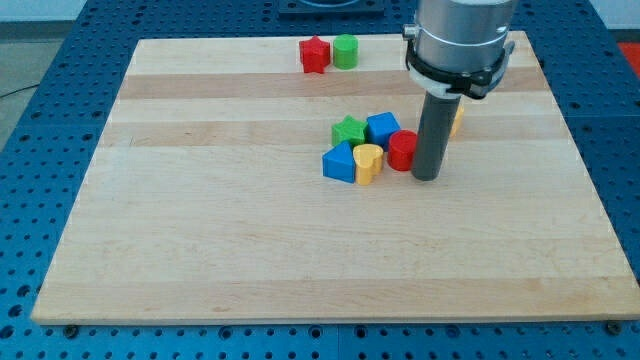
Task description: Push the red circle into the yellow heart
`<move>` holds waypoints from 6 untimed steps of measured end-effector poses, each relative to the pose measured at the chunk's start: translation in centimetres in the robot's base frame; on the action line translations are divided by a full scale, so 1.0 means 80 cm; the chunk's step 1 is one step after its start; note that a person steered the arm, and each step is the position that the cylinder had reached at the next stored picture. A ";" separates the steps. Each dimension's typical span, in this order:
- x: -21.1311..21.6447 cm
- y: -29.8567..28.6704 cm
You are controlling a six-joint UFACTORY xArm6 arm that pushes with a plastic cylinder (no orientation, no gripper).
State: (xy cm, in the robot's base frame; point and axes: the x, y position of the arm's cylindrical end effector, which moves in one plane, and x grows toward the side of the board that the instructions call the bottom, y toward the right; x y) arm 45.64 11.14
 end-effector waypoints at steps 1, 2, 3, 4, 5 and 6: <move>-0.004 0.033; -0.029 0.038; -0.040 0.033; -0.040 0.019; -0.040 0.011; -0.043 -0.007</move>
